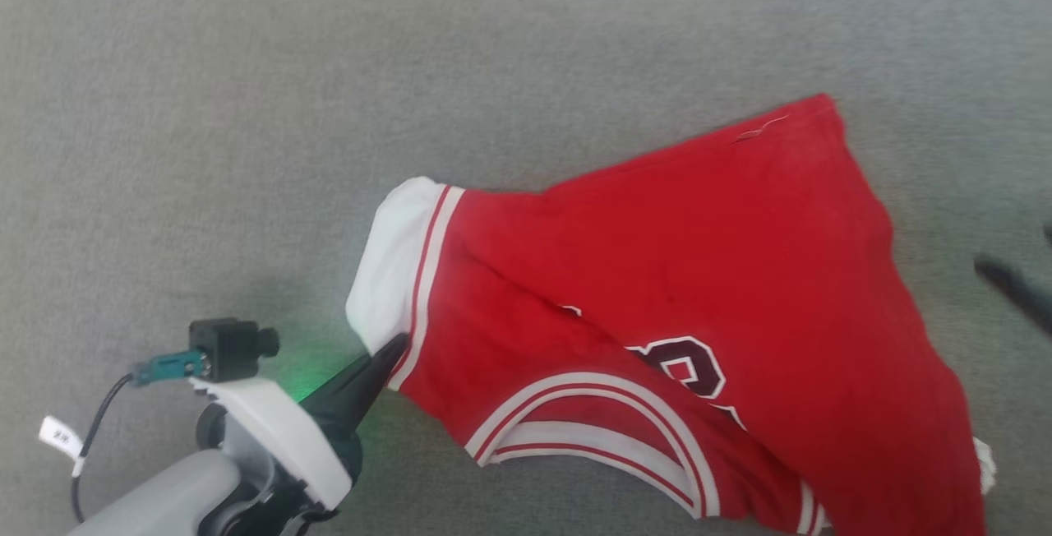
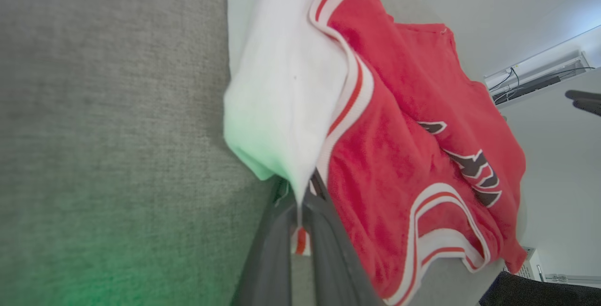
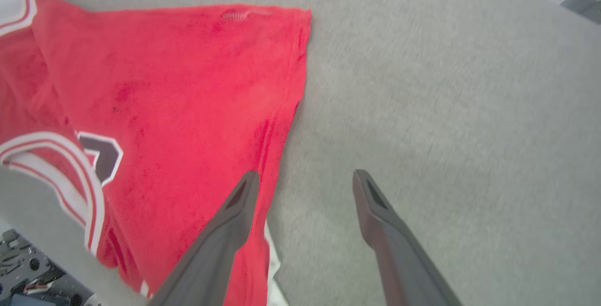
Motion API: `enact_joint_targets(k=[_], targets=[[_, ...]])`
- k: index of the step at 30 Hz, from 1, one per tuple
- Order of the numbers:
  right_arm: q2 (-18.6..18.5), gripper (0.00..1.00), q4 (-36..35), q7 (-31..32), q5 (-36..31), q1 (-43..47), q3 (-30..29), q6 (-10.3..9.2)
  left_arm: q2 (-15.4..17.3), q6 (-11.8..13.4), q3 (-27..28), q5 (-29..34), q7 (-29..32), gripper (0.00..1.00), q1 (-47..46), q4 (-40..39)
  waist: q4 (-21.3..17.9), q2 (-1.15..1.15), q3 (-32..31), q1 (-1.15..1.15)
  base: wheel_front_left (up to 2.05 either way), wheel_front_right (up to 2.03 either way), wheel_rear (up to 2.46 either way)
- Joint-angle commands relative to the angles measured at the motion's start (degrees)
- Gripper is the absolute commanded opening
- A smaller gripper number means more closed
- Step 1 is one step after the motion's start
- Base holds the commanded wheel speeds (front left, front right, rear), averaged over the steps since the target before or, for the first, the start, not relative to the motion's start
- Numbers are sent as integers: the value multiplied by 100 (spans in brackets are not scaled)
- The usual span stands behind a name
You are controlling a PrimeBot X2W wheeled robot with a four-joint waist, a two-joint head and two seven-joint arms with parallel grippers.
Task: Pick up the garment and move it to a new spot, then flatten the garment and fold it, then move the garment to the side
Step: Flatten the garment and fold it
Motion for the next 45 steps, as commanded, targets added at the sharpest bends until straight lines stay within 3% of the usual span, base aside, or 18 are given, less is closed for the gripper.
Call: enact_joint_targets(k=[1, 11, 18, 20, 21, 22, 31, 39, 45], targets=[[10, 100, 142, -100, -95, -274, 151, 1, -64, 19, -17, 40, -12, 0, -90, -6, 100, 0, 110, 0, 0, 0, 0], [147, 100, 2171, -199, -959, -2677, 1977, 0, -414, 19, -138, 125, 33, 0, -423, 81, 500, 0, 579, 0, 0, 0, 0], [88, 100, 3156, -345, -1036, -3485, 2872, 1, -633, 21, -263, 170, 34, 0, -632, 179, 678, 0, 806, 0, 0, 0, 0], [74, 31, 3325, -289, -851, -3549, 3191, 1, -664, 26, -278, 137, 21, 0, -657, 225, 675, 0, 819, 0, 0, 0, 0], [63, 8, 3373, -319, -811, -3587, 3247, 1, -671, 27, -282, 122, 20, 0, -669, 236, 666, 0, 818, 0, 0, 0, 0], [65, 0, 3430, -352, -754, -3611, 3283, 1, -675, 26, -283, 110, 22, 0, -681, 247, 655, 0, 812, 0, 0, 0, 0], [170, 0, 3786, -1095, -568, -3947, 3155, -4, -544, 19, -151, 96, -16, 0, -901, 210, 456, 0, 661, 0, 0, 0, 0], [504, 0, 4396, -2137, -711, -4436, 2192, -3, -387, 18, 203, 215, 45, 0, -1863, 267, 164, 0, 649, 0, 0, 0, 0], [910, 0, 4975, -2704, -1013, -5323, 1474, -3, -381, 18, 663, -208, 437, 0, -3101, 497, -129, 0, 839, 0, 0, 0, 0]])
